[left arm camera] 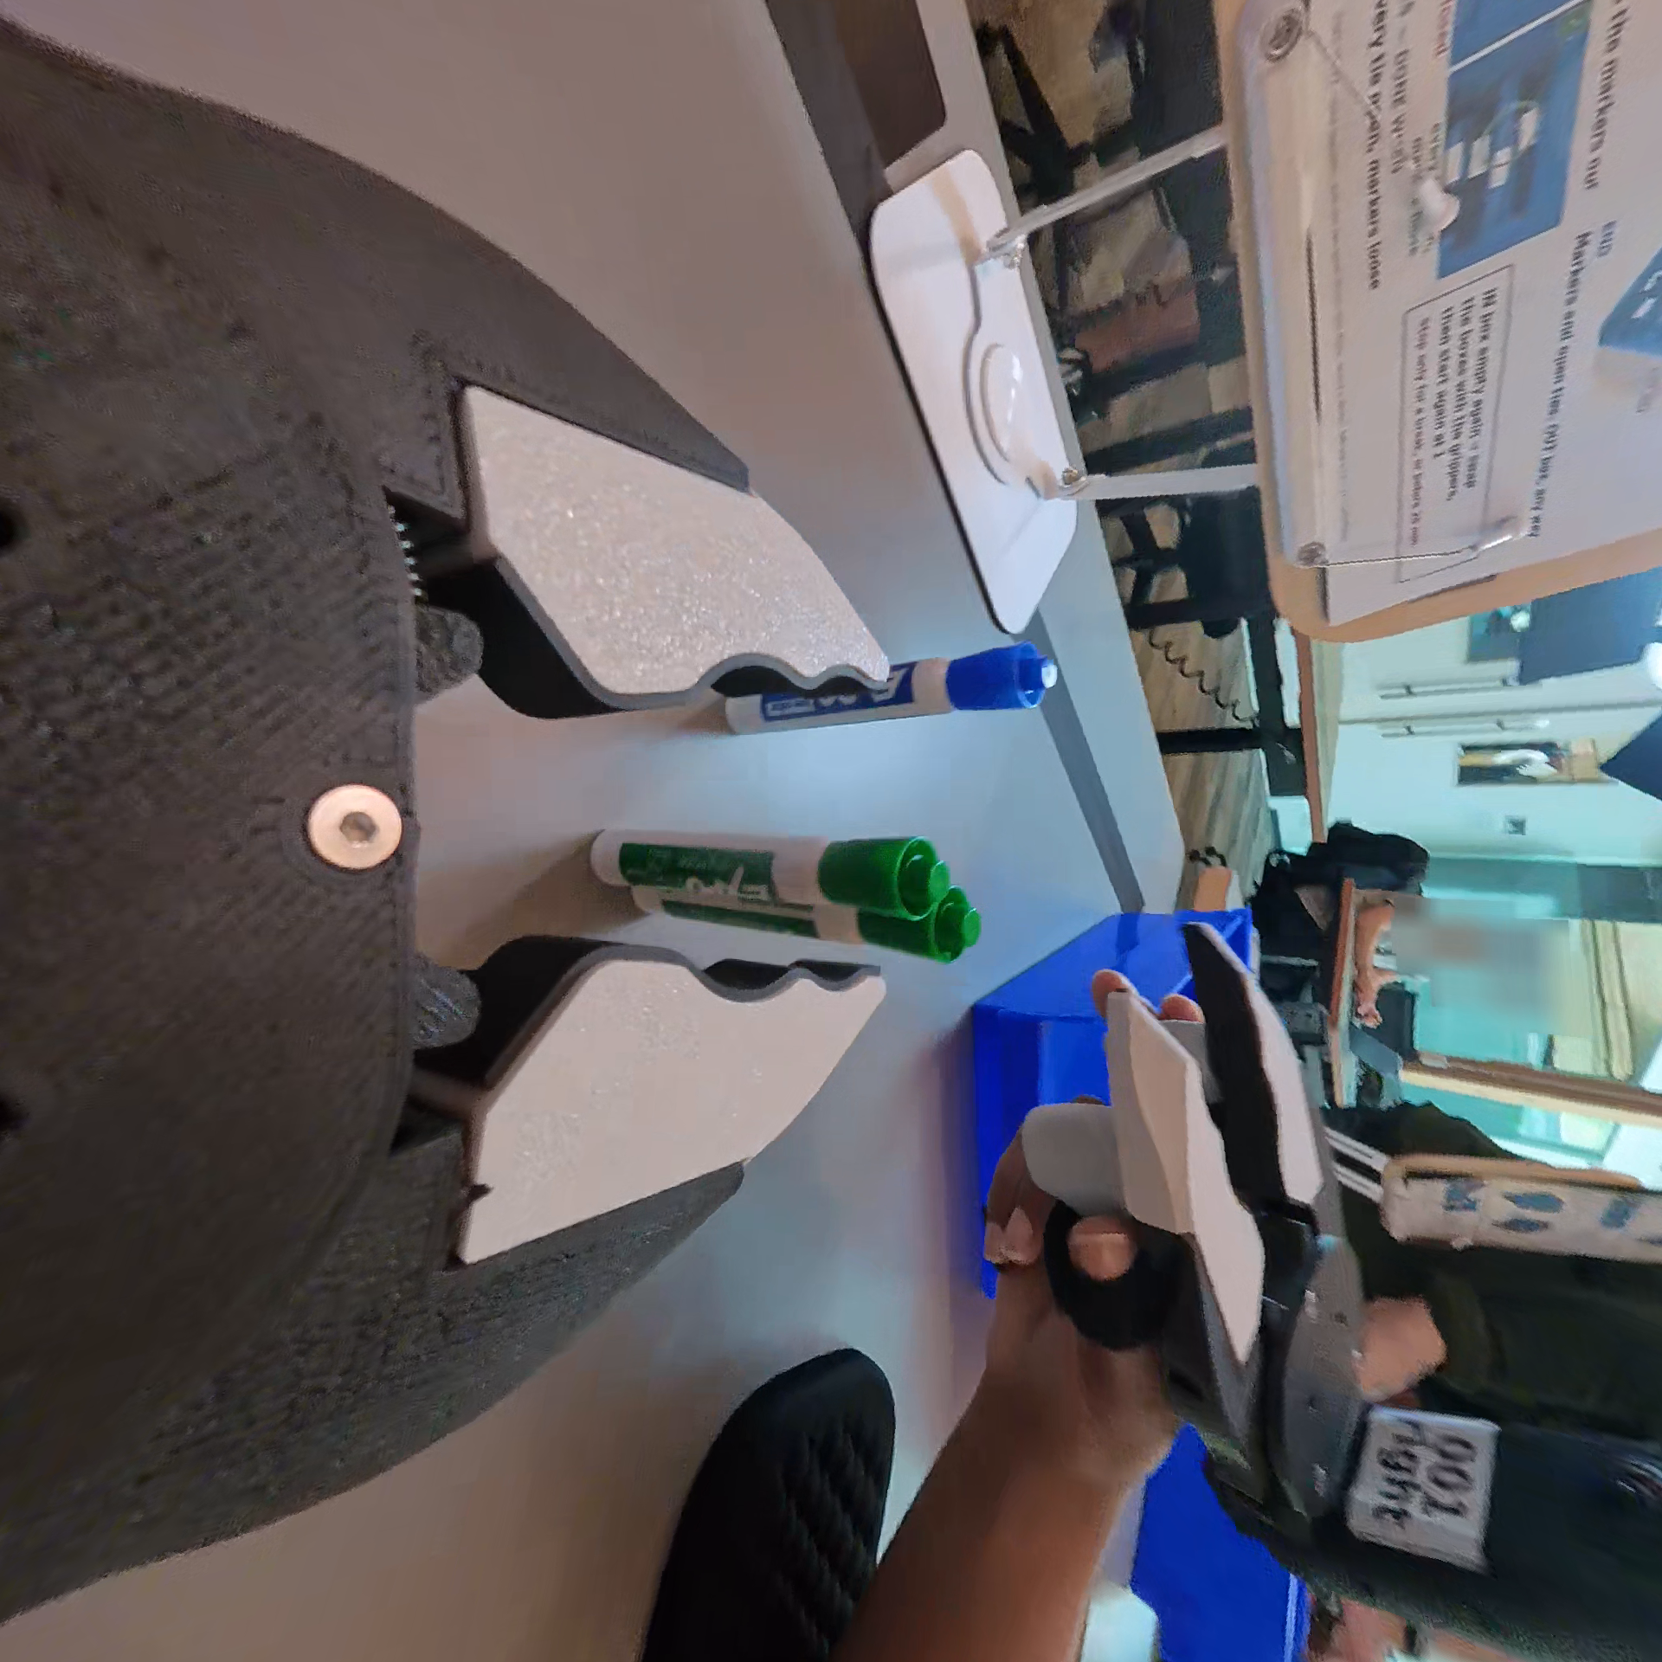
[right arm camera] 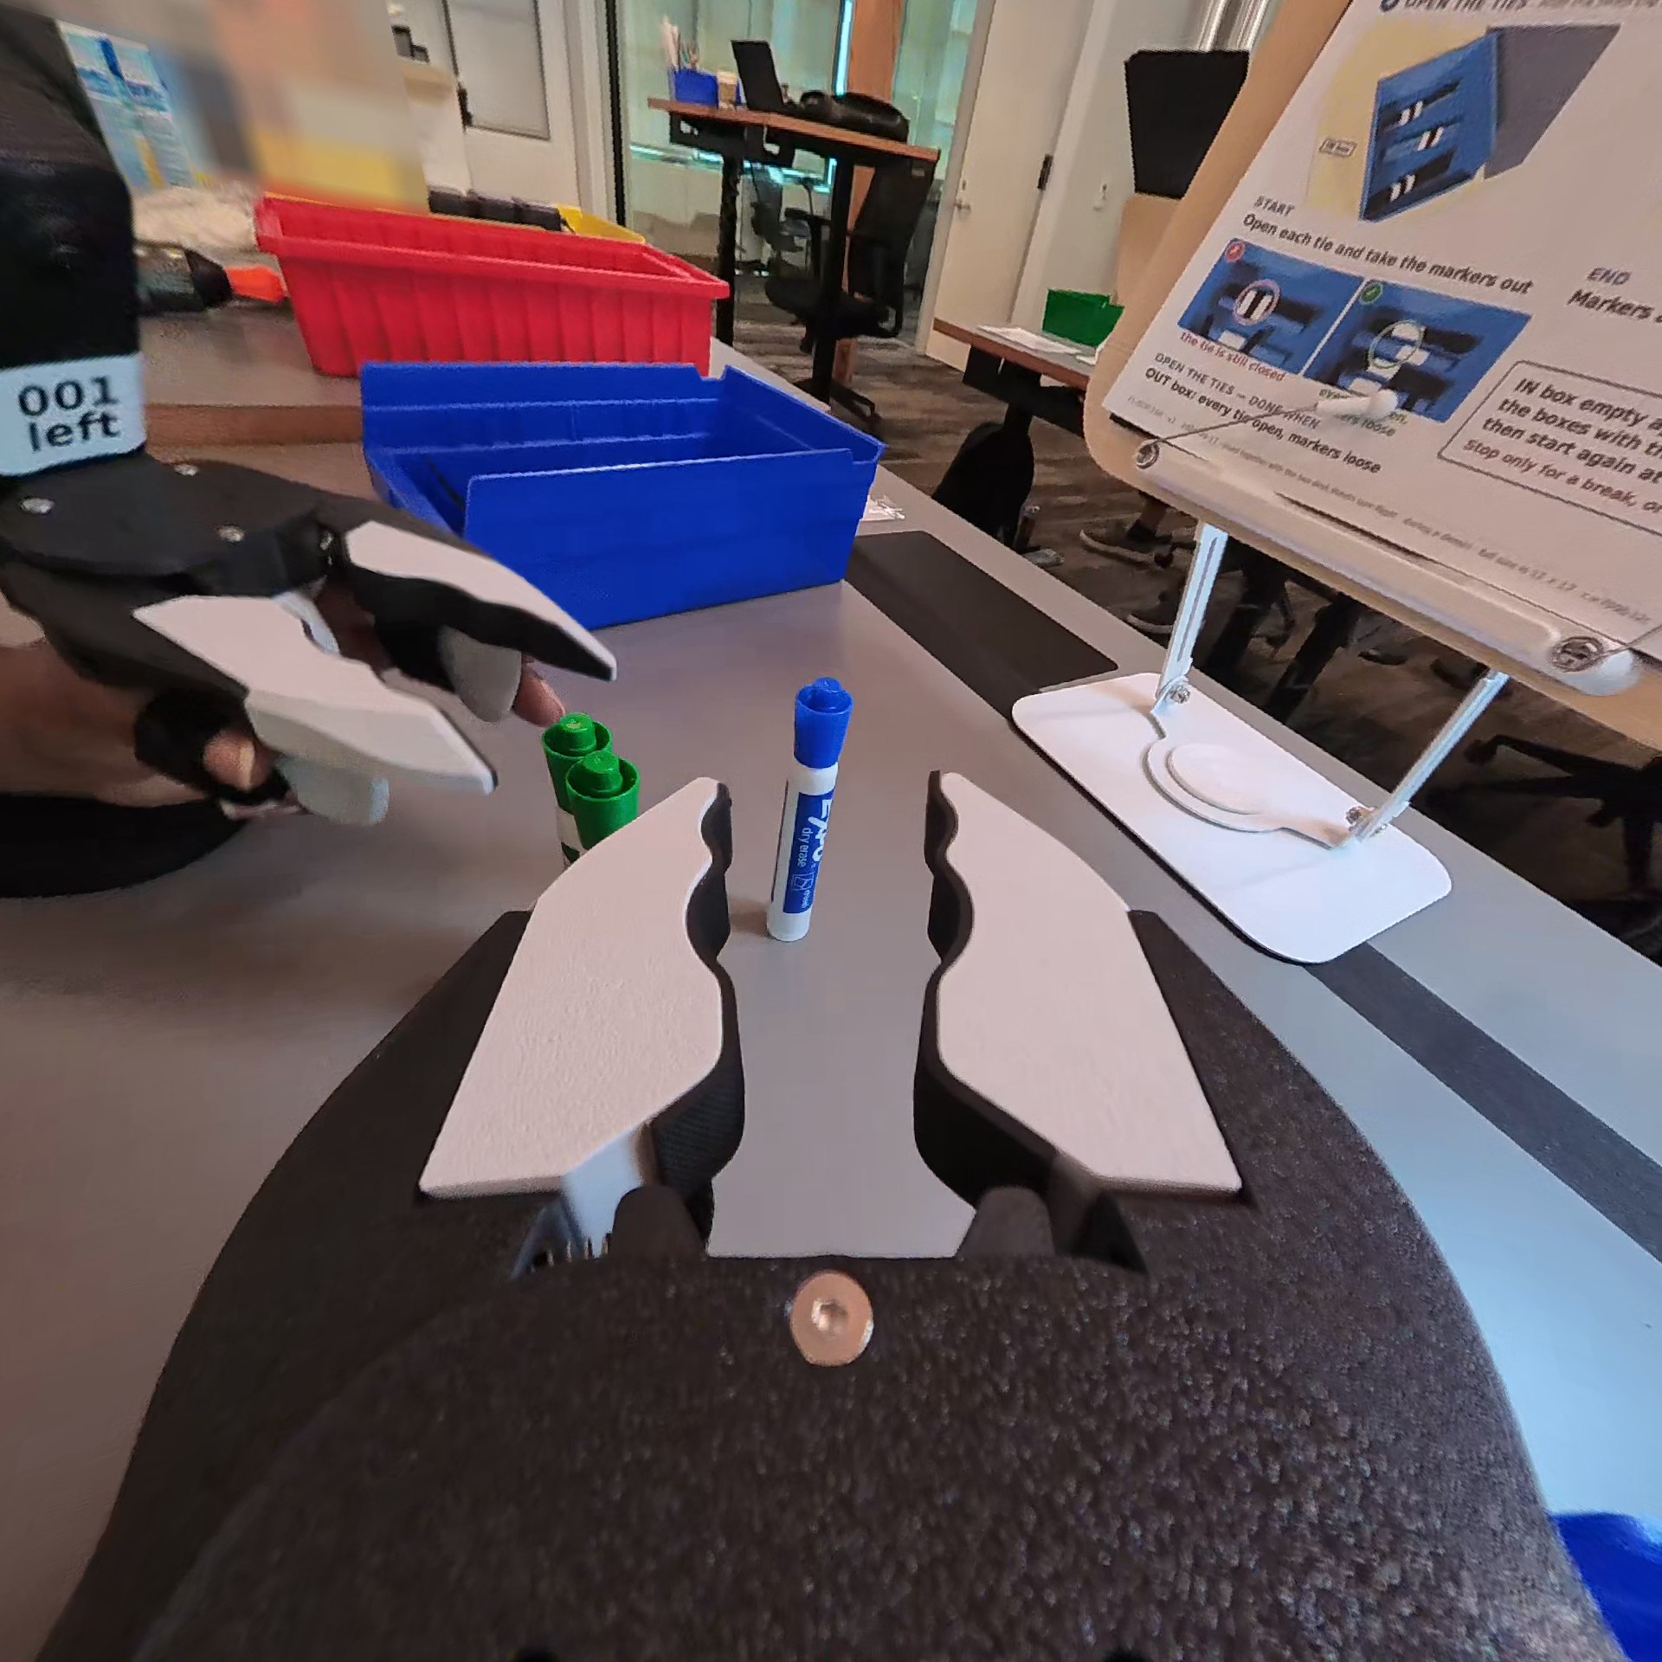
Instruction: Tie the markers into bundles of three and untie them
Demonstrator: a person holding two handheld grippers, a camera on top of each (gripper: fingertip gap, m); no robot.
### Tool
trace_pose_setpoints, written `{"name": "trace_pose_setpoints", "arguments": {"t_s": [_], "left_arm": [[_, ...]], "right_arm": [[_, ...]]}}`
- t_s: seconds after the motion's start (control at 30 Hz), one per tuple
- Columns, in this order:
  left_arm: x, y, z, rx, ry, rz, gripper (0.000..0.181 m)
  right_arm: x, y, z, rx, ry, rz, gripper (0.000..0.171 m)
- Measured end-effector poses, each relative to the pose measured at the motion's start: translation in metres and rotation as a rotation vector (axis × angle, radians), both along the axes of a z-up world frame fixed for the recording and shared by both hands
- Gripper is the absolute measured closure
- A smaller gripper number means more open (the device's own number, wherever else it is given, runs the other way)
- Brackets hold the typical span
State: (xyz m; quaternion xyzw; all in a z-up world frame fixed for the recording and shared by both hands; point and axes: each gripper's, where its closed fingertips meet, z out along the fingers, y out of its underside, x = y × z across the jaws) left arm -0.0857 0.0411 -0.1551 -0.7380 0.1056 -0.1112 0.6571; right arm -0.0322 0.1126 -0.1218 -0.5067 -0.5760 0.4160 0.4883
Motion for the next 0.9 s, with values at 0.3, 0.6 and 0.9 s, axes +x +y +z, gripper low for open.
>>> {"name": "trace_pose_setpoints", "arguments": {"t_s": [0.3,0.6,0.9], "left_arm": [[0.01,0.013,-0.014,-0.049,-0.012,0.272,0.115],[0.006,0.039,-0.028,-0.044,-0.068,0.461,0.113],[0.009,0.034,-0.022,-0.003,-0.043,0.53,0.115]], "right_arm": [[-0.002,0.007,-0.003,-0.005,0.009,-0.047,0.132],[0.005,0.022,0.0,-0.07,0.077,-0.082,0.137],[0.01,0.026,0.01,-0.048,0.113,-0.101,0.138]]}}
